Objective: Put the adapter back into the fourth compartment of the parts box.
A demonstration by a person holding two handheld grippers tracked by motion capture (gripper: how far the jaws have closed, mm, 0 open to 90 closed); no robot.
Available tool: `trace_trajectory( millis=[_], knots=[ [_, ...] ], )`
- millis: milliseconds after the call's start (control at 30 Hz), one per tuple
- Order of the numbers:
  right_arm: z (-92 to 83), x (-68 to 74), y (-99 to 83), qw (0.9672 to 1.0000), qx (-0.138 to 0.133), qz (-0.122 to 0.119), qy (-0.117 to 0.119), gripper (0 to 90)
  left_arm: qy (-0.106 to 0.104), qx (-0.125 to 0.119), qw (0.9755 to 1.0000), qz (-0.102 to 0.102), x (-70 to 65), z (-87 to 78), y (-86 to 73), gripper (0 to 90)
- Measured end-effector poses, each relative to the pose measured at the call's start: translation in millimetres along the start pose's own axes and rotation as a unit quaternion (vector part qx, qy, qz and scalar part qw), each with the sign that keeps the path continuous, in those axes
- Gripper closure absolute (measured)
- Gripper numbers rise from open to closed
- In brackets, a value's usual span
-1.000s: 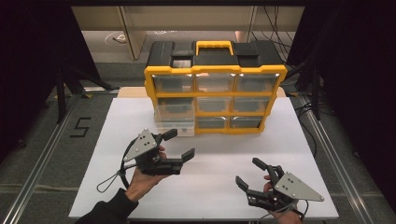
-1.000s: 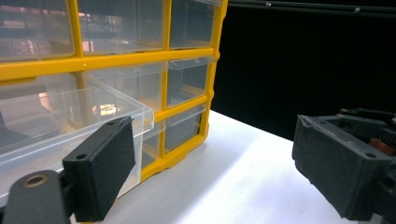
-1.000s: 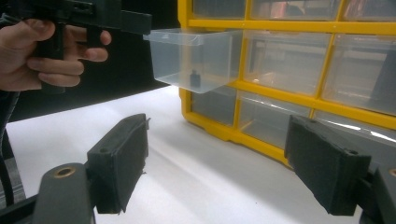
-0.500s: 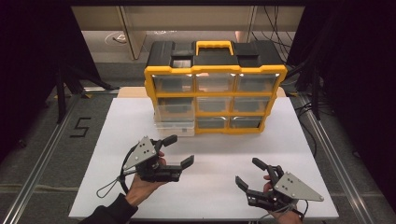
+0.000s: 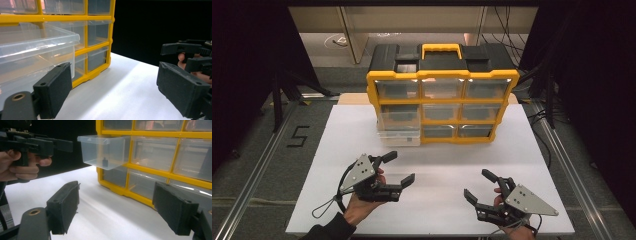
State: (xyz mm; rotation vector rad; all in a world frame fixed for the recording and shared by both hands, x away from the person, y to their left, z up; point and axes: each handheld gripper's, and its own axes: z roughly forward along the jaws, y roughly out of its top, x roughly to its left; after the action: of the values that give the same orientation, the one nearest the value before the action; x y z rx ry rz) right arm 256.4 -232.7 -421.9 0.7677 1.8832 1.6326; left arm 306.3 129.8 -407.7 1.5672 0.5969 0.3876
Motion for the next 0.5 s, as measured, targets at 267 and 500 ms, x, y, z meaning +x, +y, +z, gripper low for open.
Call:
trace_trajectory(
  millis=[267,500],
  knots=[
    [0.1,0.0,-0.1,1.0,0.0,0.001,0.0,22.5,-0.003,0.001,1.0,0.001,-2.6,-5.6,-6.9,12.0],
    [-0.2,0.5,0.2,1.0,0.001,0.0,0.0,22.5,-0.001,0.003,1.0,-0.001,-3.6,-11.5,-13.5,12.0]
  ],
)
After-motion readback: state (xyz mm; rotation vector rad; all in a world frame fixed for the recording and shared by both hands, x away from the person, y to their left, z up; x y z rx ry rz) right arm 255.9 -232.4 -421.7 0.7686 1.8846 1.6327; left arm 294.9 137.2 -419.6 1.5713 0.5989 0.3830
